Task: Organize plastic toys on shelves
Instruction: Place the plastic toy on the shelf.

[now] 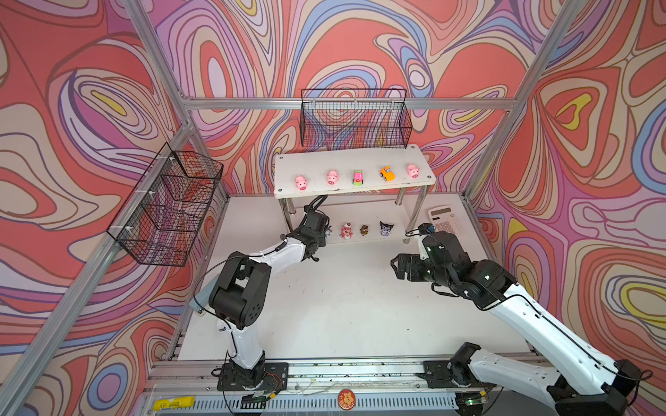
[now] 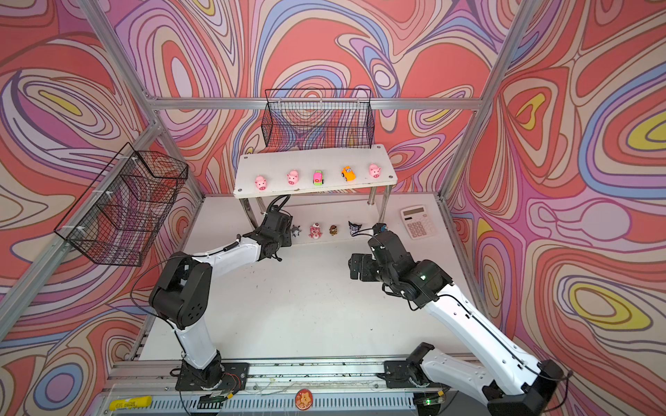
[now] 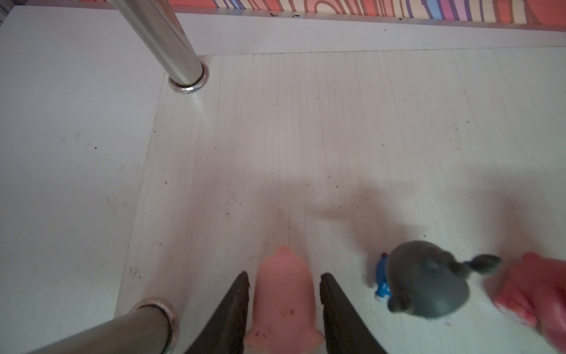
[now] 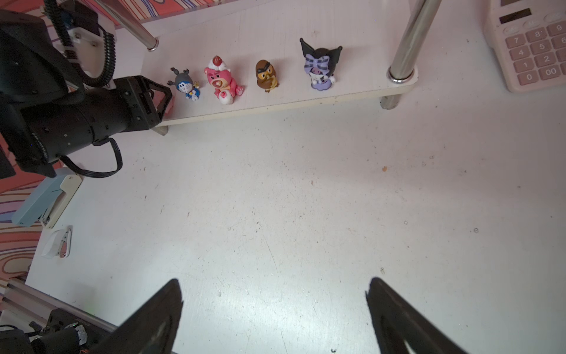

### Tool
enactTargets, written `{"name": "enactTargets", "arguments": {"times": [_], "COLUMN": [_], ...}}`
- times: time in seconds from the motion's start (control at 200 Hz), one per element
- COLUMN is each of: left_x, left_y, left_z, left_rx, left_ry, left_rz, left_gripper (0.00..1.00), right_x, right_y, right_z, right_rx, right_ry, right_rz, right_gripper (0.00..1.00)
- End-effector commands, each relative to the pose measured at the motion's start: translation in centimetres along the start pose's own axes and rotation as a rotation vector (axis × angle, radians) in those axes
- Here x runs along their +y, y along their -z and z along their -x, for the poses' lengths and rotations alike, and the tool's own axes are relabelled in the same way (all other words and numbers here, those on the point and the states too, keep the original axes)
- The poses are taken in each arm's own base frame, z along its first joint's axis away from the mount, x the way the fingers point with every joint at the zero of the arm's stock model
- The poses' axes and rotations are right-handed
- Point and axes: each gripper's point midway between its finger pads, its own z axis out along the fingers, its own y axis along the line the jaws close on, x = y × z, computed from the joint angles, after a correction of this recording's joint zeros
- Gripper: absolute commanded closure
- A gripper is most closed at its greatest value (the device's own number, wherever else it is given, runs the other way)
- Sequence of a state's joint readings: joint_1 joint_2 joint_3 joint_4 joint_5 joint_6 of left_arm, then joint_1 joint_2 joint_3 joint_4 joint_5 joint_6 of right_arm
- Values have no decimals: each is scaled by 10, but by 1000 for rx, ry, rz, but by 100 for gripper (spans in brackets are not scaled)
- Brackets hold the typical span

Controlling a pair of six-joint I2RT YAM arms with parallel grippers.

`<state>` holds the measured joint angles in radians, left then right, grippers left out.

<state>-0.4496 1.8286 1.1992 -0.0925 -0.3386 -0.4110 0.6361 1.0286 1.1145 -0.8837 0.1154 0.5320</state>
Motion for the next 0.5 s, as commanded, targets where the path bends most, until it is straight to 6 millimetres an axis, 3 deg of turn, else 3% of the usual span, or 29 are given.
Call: {"name": "enactTargets", "arguments": {"times": [0.0, 0.496], "left_x": [3, 8], "left_y": [0, 15], "left_z": [4, 4], "left_rx": [-6, -13], "left_ry": [2, 35], "left_rz": [-2, -10], "left_gripper": [56, 51], "right_x": [1, 1], "right_y": [8, 11], "right_z": [6, 4], "right_rx": [-27, -32], "right_ry": [9, 2], "right_rz": [4, 18], "right_gripper": [1, 2]}}
